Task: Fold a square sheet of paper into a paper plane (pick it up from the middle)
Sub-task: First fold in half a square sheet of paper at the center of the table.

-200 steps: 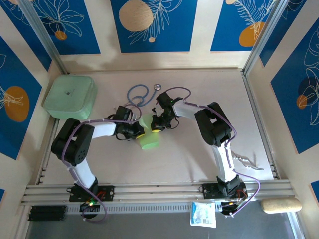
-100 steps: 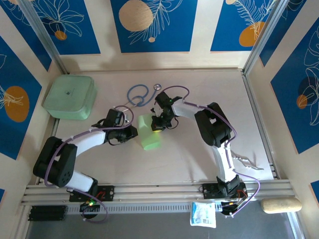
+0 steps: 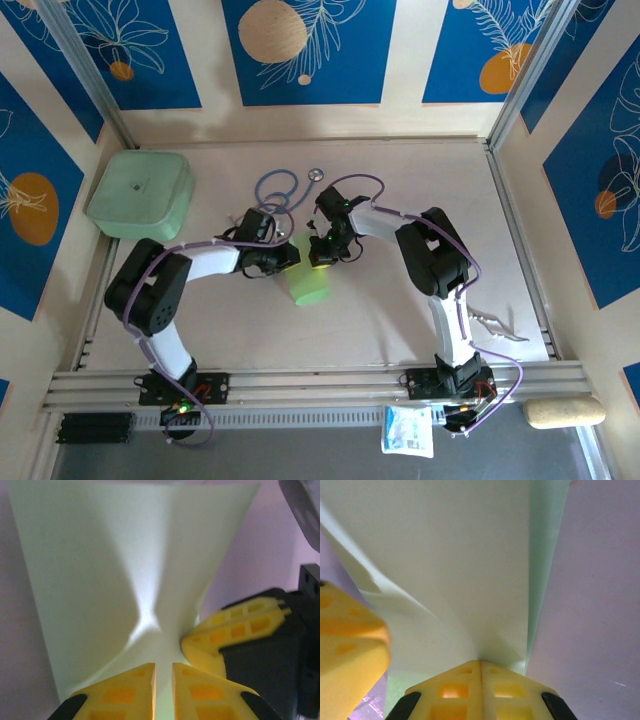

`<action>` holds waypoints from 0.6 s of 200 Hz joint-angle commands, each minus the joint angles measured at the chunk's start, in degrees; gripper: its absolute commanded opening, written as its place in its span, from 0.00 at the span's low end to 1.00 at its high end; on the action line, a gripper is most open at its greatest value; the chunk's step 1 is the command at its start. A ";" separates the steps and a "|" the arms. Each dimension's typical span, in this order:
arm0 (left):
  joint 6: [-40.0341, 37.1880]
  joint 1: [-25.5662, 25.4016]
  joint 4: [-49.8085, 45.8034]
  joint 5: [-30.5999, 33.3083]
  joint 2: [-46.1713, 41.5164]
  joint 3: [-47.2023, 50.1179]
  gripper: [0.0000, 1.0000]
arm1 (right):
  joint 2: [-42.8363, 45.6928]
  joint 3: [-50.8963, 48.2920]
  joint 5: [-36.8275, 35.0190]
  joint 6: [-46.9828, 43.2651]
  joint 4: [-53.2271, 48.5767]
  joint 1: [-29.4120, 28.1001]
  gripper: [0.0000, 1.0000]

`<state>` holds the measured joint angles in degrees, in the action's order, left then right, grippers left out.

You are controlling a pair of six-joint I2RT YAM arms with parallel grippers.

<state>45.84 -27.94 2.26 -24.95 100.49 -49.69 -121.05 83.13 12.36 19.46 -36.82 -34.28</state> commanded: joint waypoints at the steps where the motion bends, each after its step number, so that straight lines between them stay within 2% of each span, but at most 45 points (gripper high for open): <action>1: 2.14 0.52 1.07 1.90 2.96 -1.81 0.17 | -5.51 -3.83 -9.93 -1.09 -9.34 0.48 0.00; 50: 2.16 4.41 0.34 5.59 3.20 2.96 0.15 | -6.04 -4.09 -12.35 -2.47 -9.89 0.86 0.00; 79: 0.73 8.90 -0.34 6.23 0.70 6.28 0.15 | -6.04 -4.27 -13.44 -3.03 -9.98 1.40 0.00; 98: -1.12 10.95 0.10 3.75 -1.14 6.57 0.15 | -6.04 -4.29 -13.48 -3.15 -10.03 1.59 0.00; 120: -3.39 9.59 2.13 -2.17 -4.08 5.46 0.15 | -5.95 -4.10 -13.40 -3.05 -10.21 1.63 0.00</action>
<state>46.28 -18.48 5.30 -24.45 99.44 -44.49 -121.05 83.13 11.97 17.74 -37.36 -33.98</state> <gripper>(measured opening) 0.151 0.055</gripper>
